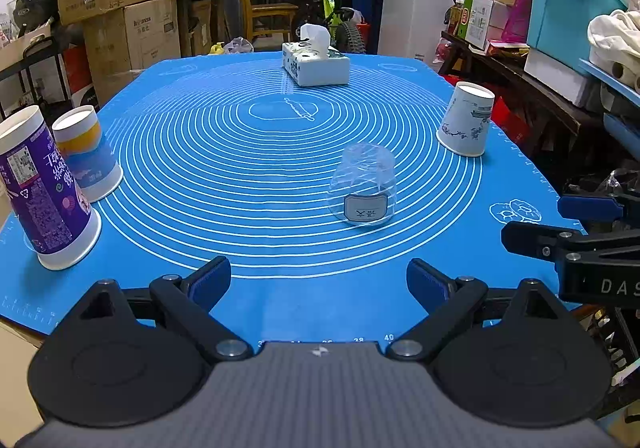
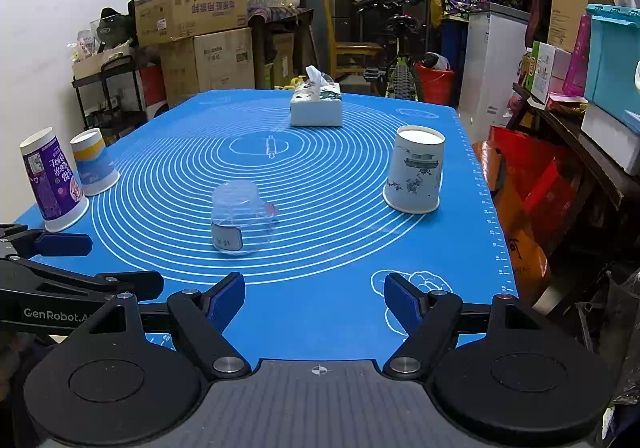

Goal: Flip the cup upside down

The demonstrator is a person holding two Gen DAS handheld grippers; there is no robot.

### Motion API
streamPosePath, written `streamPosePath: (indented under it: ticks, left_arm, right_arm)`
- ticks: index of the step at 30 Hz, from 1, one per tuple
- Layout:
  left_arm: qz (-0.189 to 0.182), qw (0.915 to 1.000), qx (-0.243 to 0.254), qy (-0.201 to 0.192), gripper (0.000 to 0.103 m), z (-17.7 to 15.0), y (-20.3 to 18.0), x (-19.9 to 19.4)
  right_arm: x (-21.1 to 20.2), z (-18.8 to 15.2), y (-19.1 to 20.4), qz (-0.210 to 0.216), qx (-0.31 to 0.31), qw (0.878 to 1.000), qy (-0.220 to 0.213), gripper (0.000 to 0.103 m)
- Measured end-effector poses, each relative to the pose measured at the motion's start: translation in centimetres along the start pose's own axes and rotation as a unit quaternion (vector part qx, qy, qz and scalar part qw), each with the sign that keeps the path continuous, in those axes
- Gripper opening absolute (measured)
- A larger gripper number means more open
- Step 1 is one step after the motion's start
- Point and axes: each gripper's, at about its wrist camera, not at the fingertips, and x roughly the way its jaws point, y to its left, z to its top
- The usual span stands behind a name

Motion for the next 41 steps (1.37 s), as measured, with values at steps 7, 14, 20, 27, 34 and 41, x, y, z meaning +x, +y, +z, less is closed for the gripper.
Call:
streamPosePath:
  ticks: [7, 14, 20, 27, 34, 41]
  left_arm:
    - [-0.001, 1.0000, 0.003, 0.000, 0.094, 0.02, -0.25, -0.02]
    - [-0.002, 1.0000, 0.003, 0.000, 0.094, 0.02, -0.24, -0.03]
    - [-0.001, 1.0000, 0.002, 0.000, 0.094, 0.02, -0.27, -0.05]
    - [-0.001, 1.0000, 0.003, 0.000, 0.094, 0.02, -0.29, -0.05]
    - [-0.001, 1.0000, 0.002, 0.000, 0.094, 0.03, -0.24, -0.03]
    - [-0.001, 1.0000, 0.002, 0.000, 0.094, 0.05, -0.25, -0.02]
  right_arm:
    - [-0.09, 0.00, -0.24, 0.000, 0.000, 1.000, 0.001, 0.080]
    - [-0.12, -0.09, -0.39, 0.000, 0.000, 1.000, 0.002, 0.080]
    - [-0.22, -0.15, -0.61, 0.000, 0.000, 1.000, 0.002, 0.080]
    - [-0.23, -0.12, -0.60, -0.001, 0.000, 1.000, 0.002, 0.080]
    - [-0.24, -0.10, -0.61, -0.001, 0.000, 1.000, 0.002, 0.080]
    - [-0.30, -0.22, -0.94, -0.001, 0.000, 1.000, 0.004, 0.080]
